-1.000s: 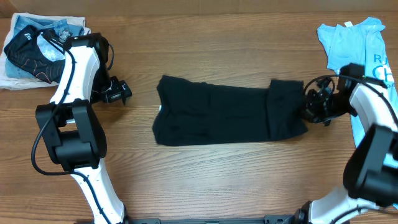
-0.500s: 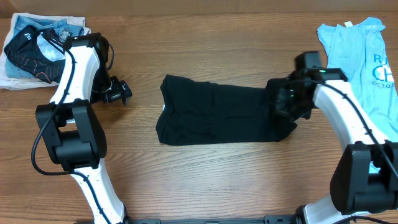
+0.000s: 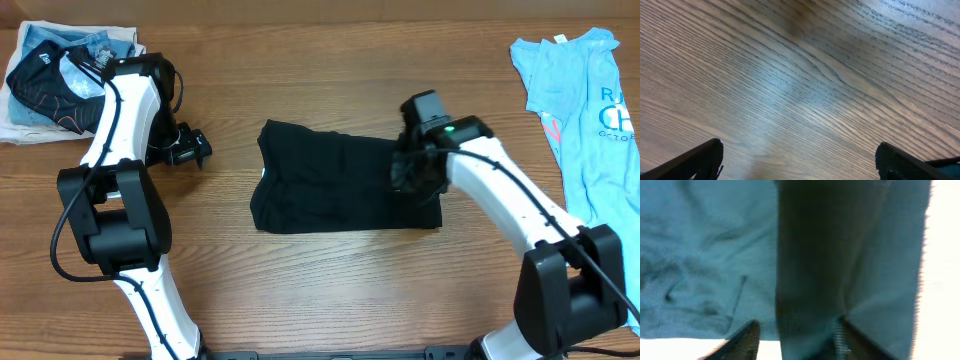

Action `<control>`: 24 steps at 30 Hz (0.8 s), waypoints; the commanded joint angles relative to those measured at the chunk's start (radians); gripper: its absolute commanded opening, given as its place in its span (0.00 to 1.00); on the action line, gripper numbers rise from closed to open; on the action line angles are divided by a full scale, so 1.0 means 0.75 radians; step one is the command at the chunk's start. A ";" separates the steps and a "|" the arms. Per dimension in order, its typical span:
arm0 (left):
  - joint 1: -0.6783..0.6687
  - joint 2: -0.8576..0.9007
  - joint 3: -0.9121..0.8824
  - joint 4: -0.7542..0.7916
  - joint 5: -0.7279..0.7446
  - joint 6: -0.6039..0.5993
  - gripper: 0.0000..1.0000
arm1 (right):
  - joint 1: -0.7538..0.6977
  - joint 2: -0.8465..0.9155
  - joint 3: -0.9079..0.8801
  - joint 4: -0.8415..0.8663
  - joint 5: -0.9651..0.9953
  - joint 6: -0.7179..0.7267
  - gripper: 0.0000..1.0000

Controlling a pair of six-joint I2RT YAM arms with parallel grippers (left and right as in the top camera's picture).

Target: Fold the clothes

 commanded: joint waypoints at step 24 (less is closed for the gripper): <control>-0.013 0.005 -0.008 -0.010 0.007 0.020 1.00 | -0.202 0.171 0.294 0.042 -0.459 -0.135 0.08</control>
